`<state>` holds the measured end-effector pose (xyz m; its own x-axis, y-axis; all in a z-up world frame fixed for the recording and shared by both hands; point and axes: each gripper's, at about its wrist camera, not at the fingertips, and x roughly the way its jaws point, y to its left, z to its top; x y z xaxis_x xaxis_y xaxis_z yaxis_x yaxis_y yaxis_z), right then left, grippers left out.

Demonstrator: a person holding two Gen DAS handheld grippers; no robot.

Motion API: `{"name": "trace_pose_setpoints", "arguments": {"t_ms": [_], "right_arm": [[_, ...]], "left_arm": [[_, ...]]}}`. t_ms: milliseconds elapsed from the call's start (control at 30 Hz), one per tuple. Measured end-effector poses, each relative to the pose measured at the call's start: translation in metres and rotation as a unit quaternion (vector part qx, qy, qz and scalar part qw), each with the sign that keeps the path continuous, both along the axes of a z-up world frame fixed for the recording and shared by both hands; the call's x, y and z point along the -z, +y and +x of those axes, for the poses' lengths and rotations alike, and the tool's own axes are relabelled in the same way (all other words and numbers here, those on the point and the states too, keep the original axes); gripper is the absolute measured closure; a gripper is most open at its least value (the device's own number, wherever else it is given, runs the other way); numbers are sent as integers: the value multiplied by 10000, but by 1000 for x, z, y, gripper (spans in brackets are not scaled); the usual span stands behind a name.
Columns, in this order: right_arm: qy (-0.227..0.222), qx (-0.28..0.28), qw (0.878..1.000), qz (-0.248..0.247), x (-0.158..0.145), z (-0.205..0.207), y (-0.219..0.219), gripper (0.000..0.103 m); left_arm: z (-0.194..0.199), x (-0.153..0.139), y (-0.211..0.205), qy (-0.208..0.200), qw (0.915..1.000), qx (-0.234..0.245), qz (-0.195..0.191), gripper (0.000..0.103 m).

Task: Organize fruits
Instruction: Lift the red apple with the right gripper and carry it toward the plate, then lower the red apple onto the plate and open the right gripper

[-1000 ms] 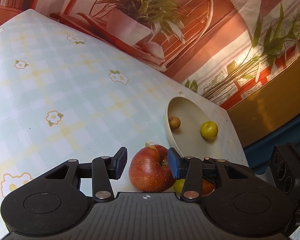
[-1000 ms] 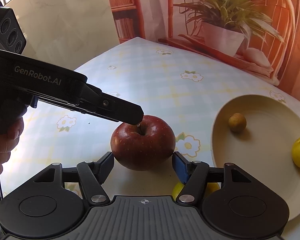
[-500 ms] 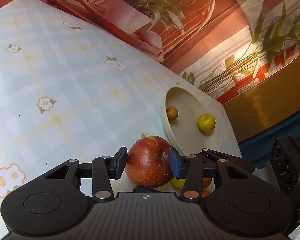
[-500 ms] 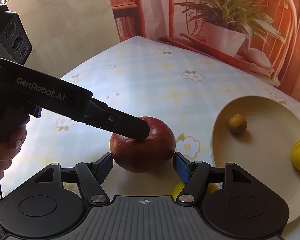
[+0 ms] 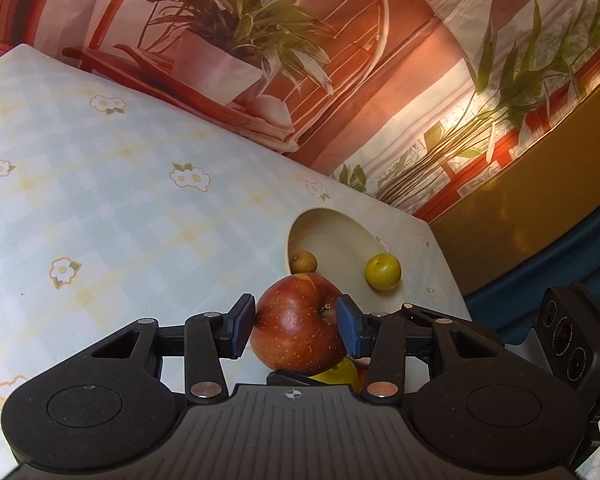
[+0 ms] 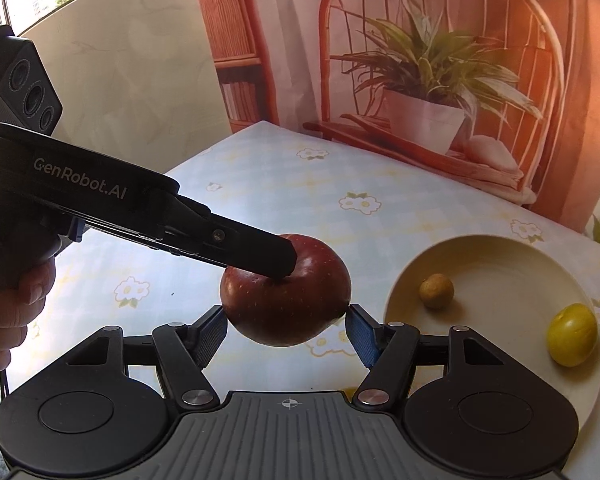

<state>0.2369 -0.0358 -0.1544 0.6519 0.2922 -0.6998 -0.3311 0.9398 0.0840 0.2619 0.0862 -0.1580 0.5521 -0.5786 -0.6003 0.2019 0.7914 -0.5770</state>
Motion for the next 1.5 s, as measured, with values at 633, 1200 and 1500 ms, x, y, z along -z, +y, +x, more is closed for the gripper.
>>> {"name": "trace_pose_setpoints", "arguments": {"t_ms": [633,1200,1500], "right_arm": [[-146,769,9968,-153,-14,49,-101,41],[176,830,9962,-196,25,78,-107,41],[164,872,9959,-186,26,82,-102,41]], "left_arm": [[96,-10,-91,-151,9981,545,244,56],[130,27,-98,225,9977,420,481,56],[128,25,-91,145,9981,173,566,56]]}}
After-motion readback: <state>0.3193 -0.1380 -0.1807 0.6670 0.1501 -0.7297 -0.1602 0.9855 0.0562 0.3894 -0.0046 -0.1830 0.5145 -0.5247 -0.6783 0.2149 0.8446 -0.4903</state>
